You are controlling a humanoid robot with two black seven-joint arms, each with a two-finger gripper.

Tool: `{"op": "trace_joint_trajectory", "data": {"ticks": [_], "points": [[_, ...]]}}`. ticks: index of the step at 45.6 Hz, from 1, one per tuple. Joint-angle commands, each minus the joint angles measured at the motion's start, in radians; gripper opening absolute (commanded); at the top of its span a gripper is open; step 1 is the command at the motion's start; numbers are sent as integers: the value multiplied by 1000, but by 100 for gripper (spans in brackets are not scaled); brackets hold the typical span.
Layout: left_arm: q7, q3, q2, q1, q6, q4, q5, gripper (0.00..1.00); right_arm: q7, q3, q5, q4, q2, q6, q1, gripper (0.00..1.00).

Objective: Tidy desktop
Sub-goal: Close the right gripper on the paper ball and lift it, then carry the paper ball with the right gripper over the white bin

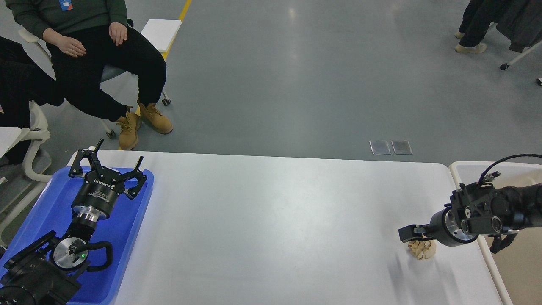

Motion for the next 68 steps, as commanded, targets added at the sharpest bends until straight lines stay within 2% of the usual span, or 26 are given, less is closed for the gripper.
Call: {"op": "trace_joint_trajectory", "data": {"ticks": [1,18,22,25,26,29,31,33,46,51,60,68], "points": [[0,0,0,0,0,0,0,99,0,-1,-1,-63,1,-4,-54,100],[0,0,0,0,0,0,0,99,0,12,-38,-112,21,-36,-123,94],[0,0,0,0,0,0,0,99,0,12,-38,-126,23,-39,-129,88],[0,0,0,0,0,0,0,99,0,11,-39,-127,29,-43,-132,73],[0,0,0,0,0,0,0,99,0,9,-41,-127,33,-43,-135,63],[-2,0,0,0,0,0,0,99,0,0,-44,-127,44,-43,-138,23],[0,0,-1,0,0,0,0,99,0,0,-58,-127,49,-43,-136,10],[0,0,0,0,0,0,0,99,0,2,-70,-124,49,-43,-135,0],[0,0,0,0,0,0,0,99,3,-5,-82,-106,34,-38,-84,0],[0,0,0,0,0,0,0,99,3,-14,-84,-64,-17,-27,-14,0],[0,0,0,0,0,0,0,99,8,-89,-160,144,-112,-23,234,0],[0,0,0,0,0,0,0,99,8,-193,-202,345,-126,-10,500,0]]}}
